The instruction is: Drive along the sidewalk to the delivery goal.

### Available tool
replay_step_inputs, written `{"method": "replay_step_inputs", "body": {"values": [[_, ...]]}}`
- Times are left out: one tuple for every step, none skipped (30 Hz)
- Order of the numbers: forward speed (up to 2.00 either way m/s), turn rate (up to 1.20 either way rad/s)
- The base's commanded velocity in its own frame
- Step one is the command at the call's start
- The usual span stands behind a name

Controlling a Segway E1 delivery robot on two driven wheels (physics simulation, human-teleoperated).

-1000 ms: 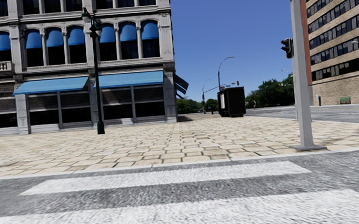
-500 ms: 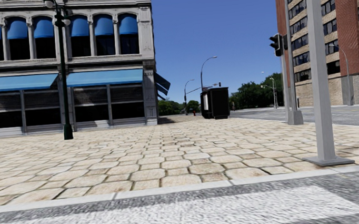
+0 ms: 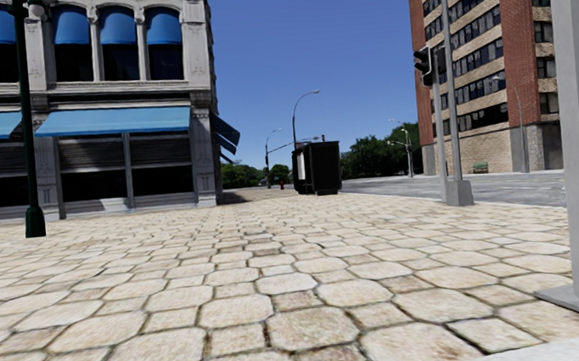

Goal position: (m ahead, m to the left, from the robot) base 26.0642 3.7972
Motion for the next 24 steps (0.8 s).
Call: {"method": "replay_step_inputs", "body": {"values": [[1.99,0.00],[1.99,0.00],[1.99,0.00],[1.99,0.00],[1.99,0.00],[1.99,0.00],[1.99,0.00],[1.99,0.07],[1.99,0.21],[1.99,0.21],[1.99,0.35],[1.99,0.39],[1.99,0.31],[1.99,0.31],[1.99,0.00],[1.99,0.00],[1.99,0.00],[1.99,0.00],[1.99,0.00],[1.99,0.00],[1.99,0.00],[1.99,0.00],[1.99,0.00],[1.99,0.00]]}}
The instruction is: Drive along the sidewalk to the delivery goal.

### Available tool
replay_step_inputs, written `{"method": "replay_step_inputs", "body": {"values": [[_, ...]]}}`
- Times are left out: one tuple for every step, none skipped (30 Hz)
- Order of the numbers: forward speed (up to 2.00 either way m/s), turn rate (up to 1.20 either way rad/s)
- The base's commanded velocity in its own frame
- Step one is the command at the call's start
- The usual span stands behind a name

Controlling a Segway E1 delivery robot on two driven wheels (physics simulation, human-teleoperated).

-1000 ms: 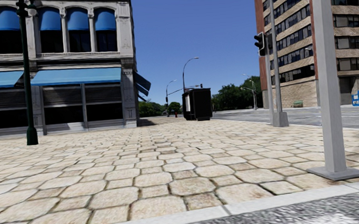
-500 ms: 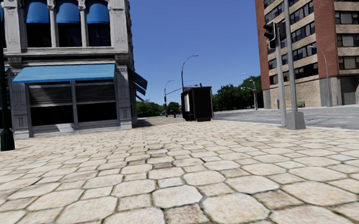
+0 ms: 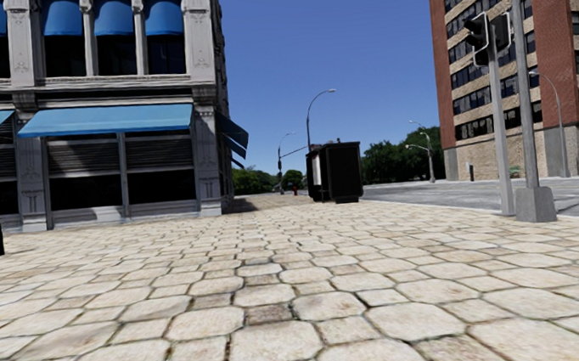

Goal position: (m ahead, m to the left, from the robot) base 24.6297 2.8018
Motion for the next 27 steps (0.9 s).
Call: {"method": "replay_step_inputs", "body": {"values": [[1.99,0.00],[1.99,0.00],[1.99,0.00],[1.99,0.00],[1.99,0.00],[1.99,0.00],[1.99,0.00],[1.99,0.00],[1.99,0.00],[1.99,0.00],[1.99,0.00],[1.99,0.00],[1.99,0.00],[1.99,0.00],[1.99,0.00],[1.99,0.00],[1.99,0.00],[1.99,0.00],[2.00,0.00],[2.00,0.00],[2.00,0.00],[2.00,0.00],[2.00,0.00],[2.00,0.00],[2.00,0.00],[2.00,0.00],[2.00,0.00]]}}
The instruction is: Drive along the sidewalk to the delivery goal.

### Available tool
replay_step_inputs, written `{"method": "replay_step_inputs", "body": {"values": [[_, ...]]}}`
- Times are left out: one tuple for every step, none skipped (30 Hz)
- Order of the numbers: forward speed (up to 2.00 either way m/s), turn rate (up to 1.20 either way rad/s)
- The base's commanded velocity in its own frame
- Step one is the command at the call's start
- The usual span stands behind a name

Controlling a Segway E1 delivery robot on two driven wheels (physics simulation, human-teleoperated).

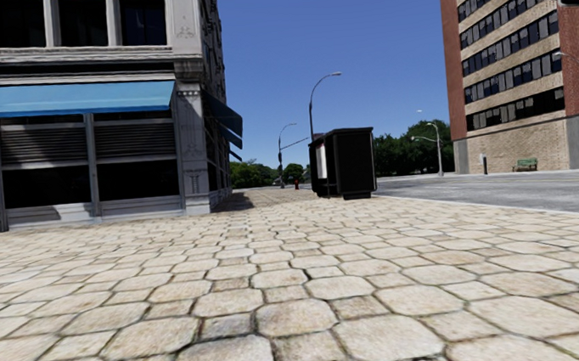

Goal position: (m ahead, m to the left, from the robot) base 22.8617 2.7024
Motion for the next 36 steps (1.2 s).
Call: {"method": "replay_step_inputs", "body": {"values": [[2.00,0.00],[2.00,0.00],[2.00,-0.19],[2.00,-0.08],[2.00,-0.08],[2.00,0.00],[2.00,0.00],[2.00,0.00],[2.00,0.00],[2.00,0.00],[2.00,0.00],[2.00,0.00],[2.00,0.00],[2.00,0.00],[2.00,0.08],[2.00,0.24],[2.00,0.36],[2.00,0.36],[2.00,0.39],[2.00,0.27],[2.00,0.00],[2.00,0.00],[2.00,0.00],[2.00,0.00],[2.00,0.00],[2.00,0.00],[2.00,0.00],[2.00,0.00],[2.00,0.00],[2.00,0.00],[2.00,0.00],[2.00,0.00],[2.00,0.00],[2.00,0.00],[2.00,0.08],[2.00,0.24]]}}
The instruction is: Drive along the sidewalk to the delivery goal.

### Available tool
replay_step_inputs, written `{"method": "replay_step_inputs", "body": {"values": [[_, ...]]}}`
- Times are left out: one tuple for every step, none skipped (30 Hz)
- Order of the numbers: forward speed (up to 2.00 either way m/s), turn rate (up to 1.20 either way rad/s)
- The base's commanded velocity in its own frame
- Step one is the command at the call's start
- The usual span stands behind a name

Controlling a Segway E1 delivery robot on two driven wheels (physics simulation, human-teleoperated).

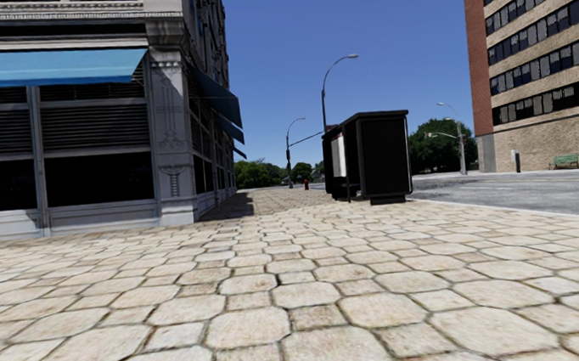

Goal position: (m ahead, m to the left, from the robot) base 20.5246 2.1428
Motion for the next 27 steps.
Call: {"method": "replay_step_inputs", "body": {"values": [[2.00,0.34],[2.00,0.34],[2.00,0.36],[2.00,0.37],[2.00,0.00],[2.00,0.00],[2.00,0.00],[2.00,0.00],[2.00,0.00],[2.00,0.00],[2.00,0.00],[2.00,0.00],[2.00,0.00],[2.00,0.00],[2.00,0.00],[2.00,0.00],[2.00,0.00],[2.00,0.00],[2.00,0.00],[2.00,0.00],[2.00,0.00],[2.00,0.00],[2.00,0.00],[2.00,0.00],[2.00,0.00],[2.00,0.00],[2.00,0.00]]}}
